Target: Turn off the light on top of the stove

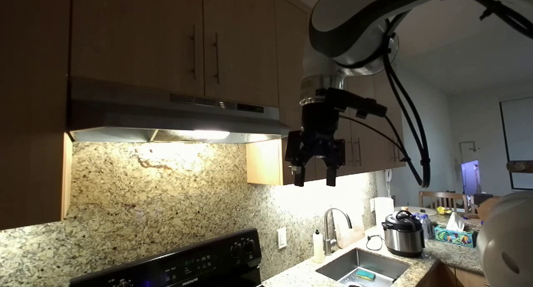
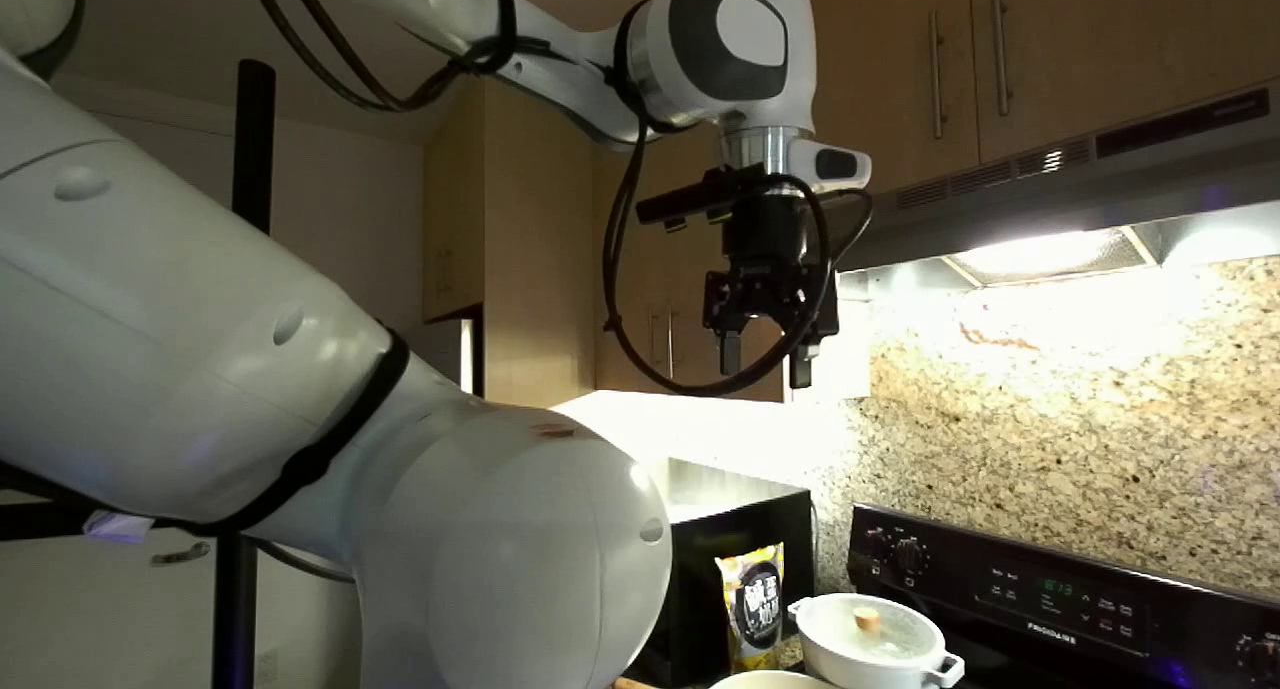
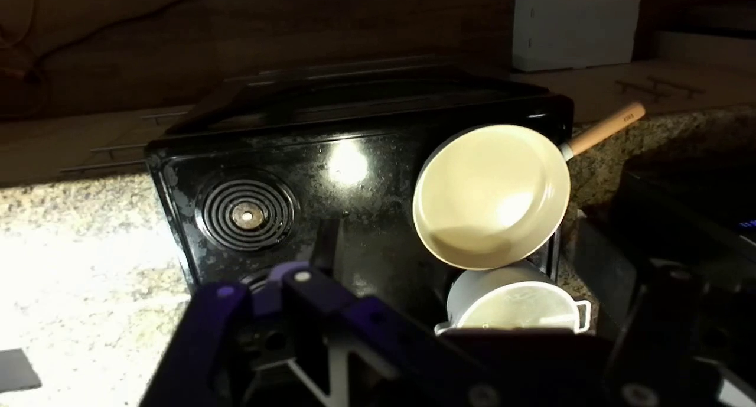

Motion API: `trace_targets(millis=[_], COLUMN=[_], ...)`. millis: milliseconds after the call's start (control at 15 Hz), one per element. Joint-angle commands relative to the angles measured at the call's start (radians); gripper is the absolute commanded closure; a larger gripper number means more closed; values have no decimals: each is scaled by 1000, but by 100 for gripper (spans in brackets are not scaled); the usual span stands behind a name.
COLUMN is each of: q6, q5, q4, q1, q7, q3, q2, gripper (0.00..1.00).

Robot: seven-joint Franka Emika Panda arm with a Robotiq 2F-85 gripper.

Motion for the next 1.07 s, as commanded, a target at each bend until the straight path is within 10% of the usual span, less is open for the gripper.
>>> trace_targets(millis=[0, 533, 1000], q6=[48, 286, 264], q5=[-62, -283, -268], q4=[65, 255, 255], q1=[-24, -47, -27], q7=[20, 3, 6], q3=[55, 79, 66], q2=[22, 138, 130], gripper=[0, 0, 0])
